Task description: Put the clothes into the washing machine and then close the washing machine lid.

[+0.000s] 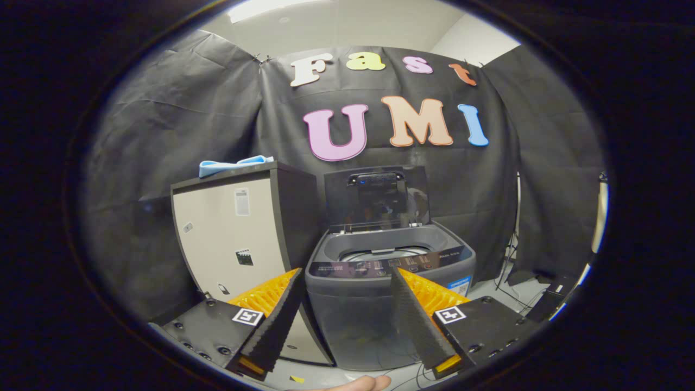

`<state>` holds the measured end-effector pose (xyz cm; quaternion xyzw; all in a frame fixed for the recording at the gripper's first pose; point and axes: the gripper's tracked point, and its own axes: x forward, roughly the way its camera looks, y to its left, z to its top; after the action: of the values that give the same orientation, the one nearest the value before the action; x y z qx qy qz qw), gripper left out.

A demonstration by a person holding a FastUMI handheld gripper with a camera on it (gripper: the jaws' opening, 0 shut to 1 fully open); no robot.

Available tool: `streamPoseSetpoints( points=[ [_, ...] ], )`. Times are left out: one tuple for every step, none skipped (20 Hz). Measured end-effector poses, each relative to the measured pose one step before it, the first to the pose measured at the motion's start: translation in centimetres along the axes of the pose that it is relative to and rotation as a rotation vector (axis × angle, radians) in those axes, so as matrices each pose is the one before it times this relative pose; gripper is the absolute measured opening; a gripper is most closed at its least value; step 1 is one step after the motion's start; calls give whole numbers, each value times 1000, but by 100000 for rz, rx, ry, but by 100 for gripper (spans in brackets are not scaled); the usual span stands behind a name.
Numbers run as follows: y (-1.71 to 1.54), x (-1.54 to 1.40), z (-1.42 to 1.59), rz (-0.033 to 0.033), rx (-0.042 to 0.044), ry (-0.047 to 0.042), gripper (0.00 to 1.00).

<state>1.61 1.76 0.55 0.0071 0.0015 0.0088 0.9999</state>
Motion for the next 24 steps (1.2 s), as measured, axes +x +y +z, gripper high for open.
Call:
streamPoseSetpoints(
  points=[
    [382,481,206,26,-311,545,99],
    [343,476,444,-313,-458,241,99],
    [363,558,503,-360,-446,336,99],
    [576,720,780,-149,-858,-373,98],
    [492,827,831,-444,-1078,-195,99],
    [654,886,929,-88,-941,-19,99],
    [802,806,858,486,-625,92,99],
    [1017,943,905,808,-649,-488,99],
    [1183,973,1225,1590,-221,-976,99],
    [1127,980,1210,1685,149,-1462,99],
    [955,1076,1248,928,211,-1105,99],
    [860,1265,1227,388,-1,-1009,99],
    [705,1121,1366,147,115,-1221,99],
    [902,1246,1343,631,217,-1570,99],
    [725,1222,1310,-481,203,-468,99],
    [970,1203,1084,1227,881,-2,99],
    [1137,1200,1219,1334,774,-311,99],
    [1208,1126,1450,1298,-824,-514,99],
    [1027,1242,1566,795,-576,-793,99],
    [1164,1323,1548,1058,-70,-1341,99],
    [1099,1480,1404,849,1100,-1080,99],
    [1051,1684,967,466,2069,-21,99],
    [1462,1692,486,1997,696,1425,99],
    [1136,1626,155,1205,-240,2723,99]
  ],
)
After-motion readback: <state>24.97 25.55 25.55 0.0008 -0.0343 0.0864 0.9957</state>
